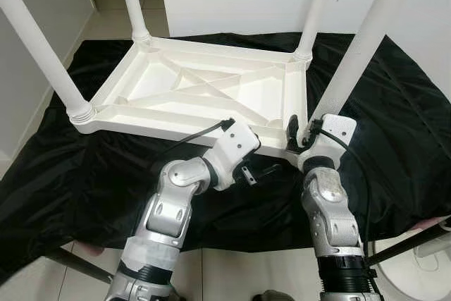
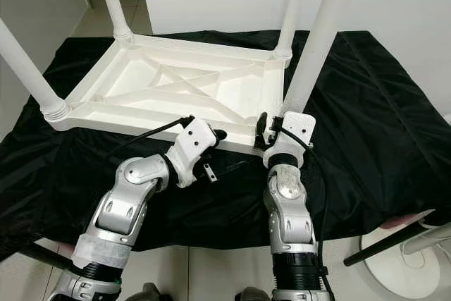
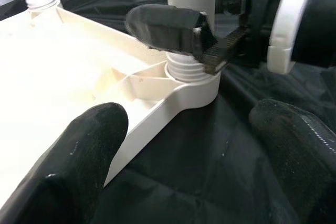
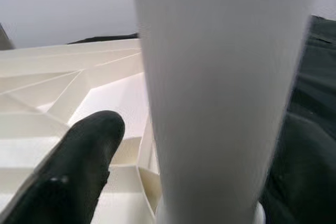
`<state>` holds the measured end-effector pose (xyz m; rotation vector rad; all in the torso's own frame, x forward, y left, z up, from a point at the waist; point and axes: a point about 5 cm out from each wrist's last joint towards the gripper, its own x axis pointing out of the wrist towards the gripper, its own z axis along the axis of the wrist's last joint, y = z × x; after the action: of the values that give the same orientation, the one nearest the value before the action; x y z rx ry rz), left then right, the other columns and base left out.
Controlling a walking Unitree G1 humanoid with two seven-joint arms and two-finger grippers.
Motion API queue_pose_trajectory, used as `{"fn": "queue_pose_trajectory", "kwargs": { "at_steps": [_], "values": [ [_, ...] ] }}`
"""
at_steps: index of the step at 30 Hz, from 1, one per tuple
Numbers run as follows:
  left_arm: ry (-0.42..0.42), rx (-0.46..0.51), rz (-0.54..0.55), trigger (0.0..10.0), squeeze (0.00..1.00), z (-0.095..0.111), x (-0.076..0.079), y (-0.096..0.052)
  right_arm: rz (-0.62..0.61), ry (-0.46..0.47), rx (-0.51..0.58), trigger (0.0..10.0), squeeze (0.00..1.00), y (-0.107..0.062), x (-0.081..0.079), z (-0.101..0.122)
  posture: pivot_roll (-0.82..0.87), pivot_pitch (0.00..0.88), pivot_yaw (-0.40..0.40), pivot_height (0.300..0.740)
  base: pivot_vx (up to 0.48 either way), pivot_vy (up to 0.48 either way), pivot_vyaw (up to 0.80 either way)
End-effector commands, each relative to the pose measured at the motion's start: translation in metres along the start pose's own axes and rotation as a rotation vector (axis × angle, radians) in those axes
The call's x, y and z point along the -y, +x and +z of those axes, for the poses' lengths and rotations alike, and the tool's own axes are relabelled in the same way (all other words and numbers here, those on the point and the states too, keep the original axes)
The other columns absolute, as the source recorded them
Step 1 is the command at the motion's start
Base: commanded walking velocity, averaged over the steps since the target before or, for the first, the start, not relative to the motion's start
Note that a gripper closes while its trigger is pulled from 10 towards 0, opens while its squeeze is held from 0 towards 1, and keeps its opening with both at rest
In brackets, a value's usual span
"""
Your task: Building children table
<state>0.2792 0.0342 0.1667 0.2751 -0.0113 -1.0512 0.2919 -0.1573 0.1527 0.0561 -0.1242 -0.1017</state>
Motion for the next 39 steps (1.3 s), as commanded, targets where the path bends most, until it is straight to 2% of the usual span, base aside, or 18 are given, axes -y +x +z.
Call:
{"fn": "queue_pose_trajectory", "kwargs": {
  "at_steps": [1,2,3,5,9,12,17,18,19,20,21,26,31,32,36,38,39],
  "values": [
    [-0.017,-0.015,0.295,10.0,0.0,-0.003,-0.013,-0.001,0.048,0.011,0.004,10.0,0.0,-0.002,0.0,0.001,-0.11,0.0,0.046,0.74,0.0,0.0,0.0],
    [-0.017,-0.017,0.295,10.0,0.0,-0.003,-0.014,-0.002,0.159,-0.006,-0.003,10.0,0.0,-0.002,0.005,0.0,-0.11,0.0,0.046,0.74,0.0,0.0,0.0],
    [-0.017,-0.017,0.295,10.0,0.0,-0.003,-0.014,-0.002,0.159,-0.006,-0.003,10.0,0.0,-0.002,0.005,0.0,-0.11,0.0,0.046,0.74,0.0,0.0,0.0],
    [-0.016,-0.019,0.295,10.0,0.0,-0.004,-0.014,-0.002,0.218,-0.063,0.012,10.0,0.0,0.0,0.012,0.001,-0.1,0.0,0.04,0.74,0.0,0.0,0.0],
    [-0.015,-0.021,0.306,10.0,0.0,-0.004,-0.015,-0.002,0.426,-0.167,-0.027,10.0,0.0,0.005,0.023,-0.003,-0.09,0.0,0.029,0.74,0.0,0.0,0.0],
    [-0.015,-0.02,0.314,10.0,0.0,-0.004,-0.015,-0.002,0.503,-0.201,-0.068,10.0,0.0,0.011,0.029,-0.008,-0.09,0.0,0.025,0.74,0.0,0.0,0.0],
    [-0.012,-0.019,0.32,10.0,0.0,-0.003,-0.017,-0.002,0.565,-0.24,-0.083,10.0,0.0,0.024,0.033,-0.009,-0.08,0.0,0.021,0.74,0.0,0.0,0.0],
    [-0.01,-0.017,0.322,10.0,0.0,-0.003,-0.017,-0.002,0.566,-0.254,-0.089,7.7,0.0,0.029,0.035,-0.011,-0.08,0.0,0.02,0.74,0.0,0.0,0.0],
    [-0.01,-0.017,0.322,10.0,0.0,-0.003,-0.017,-0.002,0.566,-0.254,-0.089,7.7,0.0,0.029,0.035,-0.011,-0.08,0.0,0.02,0.74,0.0,0.0,0.0],
    [-0.008,-0.017,0.324,10.0,0.0,-0.002,-0.018,-0.002,0.569,-0.259,-0.097,3.6,0.0,0.032,0.036,-0.012,-0.07,0.0,0.02,0.74,0.0,0.0,0.0],
    [-0.005,-0.017,0.326,10.0,0.0,-0.002,-0.018,-0.002,0.575,-0.263,-0.101,0.0,0.0,0.035,0.037,-0.014,-0.07,0.0,0.019,0.74,0.0,0.0,0.0],
    [-0.002,-0.021,0.332,10.0,0.0,-0.002,-0.019,-0.004,0.586,-0.263,-0.128,0.0,0.0,0.04,0.042,-0.019,-0.06,0.0,0.02,0.74,0.0,0.0,0.0],
    [-0.001,-0.028,0.336,10.0,0.0,-0.002,-0.019,-0.006,0.59,-0.22,-0.133,0.0,0.0,0.034,0.041,-0.023,-0.05,0.0,0.026,0.74,0.0,0.0,0.0],
    [-0.001,-0.029,0.337,10.0,0.0,-0.002,-0.018,-0.007,0.577,-0.204,-0.132,10.0,0.0,0.032,0.04,-0.023,-0.05,0.0,0.027,0.74,0.0,0.0,0.0],
    [-0.001,-0.038,0.338,10.0,0.0,-0.004,-0.019,-0.008,0.493,-0.166,-0.145,10.0,0.0,0.029,0.035,-0.023,-0.05,0.0,0.028,0.74,0.0,0.0,0.0],
    [-0.002,-0.04,0.341,10.0,0.0,-0.004,-0.02,-0.008,0.46,-0.139,-0.137,10.0,0.0,0.029,0.03,-0.02,-0.06,0.0,0.029,0.74,0.0,0.0,0.0],
    [-0.005,-0.043,0.344,10.0,0.0,-0.004,-0.021,-0.008,0.405,-0.111,-0.127,10.0,0.0,0.029,0.023,-0.017,-0.06,0.0,0.028,0.74,0.0,0.0,0.0]
  ]
}}
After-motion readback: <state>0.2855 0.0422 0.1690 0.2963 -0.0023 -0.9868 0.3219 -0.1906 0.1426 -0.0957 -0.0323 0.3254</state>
